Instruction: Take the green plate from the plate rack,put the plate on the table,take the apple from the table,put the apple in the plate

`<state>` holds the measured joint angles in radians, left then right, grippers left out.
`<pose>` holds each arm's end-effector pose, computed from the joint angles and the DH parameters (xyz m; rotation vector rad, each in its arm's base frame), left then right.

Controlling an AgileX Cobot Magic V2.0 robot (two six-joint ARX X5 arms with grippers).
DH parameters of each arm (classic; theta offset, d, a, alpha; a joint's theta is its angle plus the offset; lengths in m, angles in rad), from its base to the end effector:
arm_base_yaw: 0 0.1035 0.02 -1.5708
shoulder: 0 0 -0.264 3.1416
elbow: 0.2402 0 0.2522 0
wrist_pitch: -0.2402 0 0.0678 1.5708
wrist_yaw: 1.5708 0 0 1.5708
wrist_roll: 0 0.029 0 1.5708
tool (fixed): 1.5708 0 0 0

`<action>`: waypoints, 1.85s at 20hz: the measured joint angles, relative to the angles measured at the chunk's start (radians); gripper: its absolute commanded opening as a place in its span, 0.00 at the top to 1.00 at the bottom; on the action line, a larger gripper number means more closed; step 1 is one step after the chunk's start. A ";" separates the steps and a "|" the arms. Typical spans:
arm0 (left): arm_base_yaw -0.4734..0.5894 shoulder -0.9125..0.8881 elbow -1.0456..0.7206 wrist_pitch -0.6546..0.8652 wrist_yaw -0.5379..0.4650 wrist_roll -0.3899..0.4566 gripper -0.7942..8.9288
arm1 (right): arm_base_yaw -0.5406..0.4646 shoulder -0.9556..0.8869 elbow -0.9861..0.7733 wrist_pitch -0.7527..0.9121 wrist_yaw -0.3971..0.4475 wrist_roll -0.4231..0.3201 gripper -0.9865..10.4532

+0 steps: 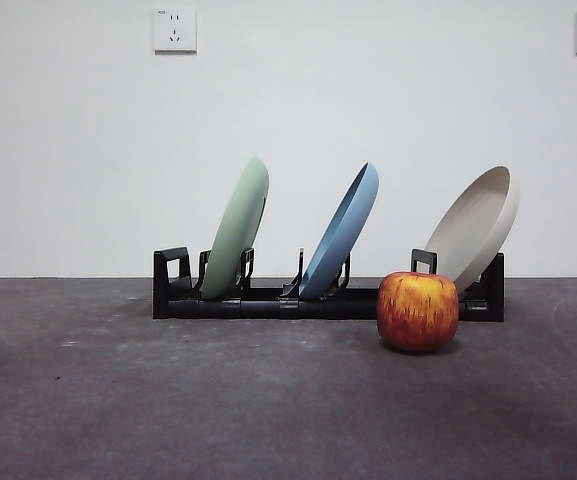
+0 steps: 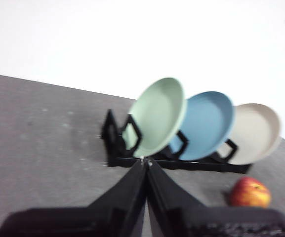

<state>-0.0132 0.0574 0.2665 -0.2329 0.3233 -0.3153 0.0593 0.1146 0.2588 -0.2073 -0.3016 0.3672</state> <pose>0.0787 -0.0103 0.2259 -0.3160 0.0765 -0.3300 0.0862 0.0137 0.2222 0.3707 0.1285 0.3452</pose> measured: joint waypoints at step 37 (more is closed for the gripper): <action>0.000 0.414 0.489 -0.686 0.483 0.405 0.37 | 0.027 0.506 0.678 -0.974 -0.221 -0.489 0.34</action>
<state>-0.0135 0.4713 0.7559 -0.9188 0.8059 0.0898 0.0860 0.6205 0.9367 -1.1809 -0.5228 -0.1215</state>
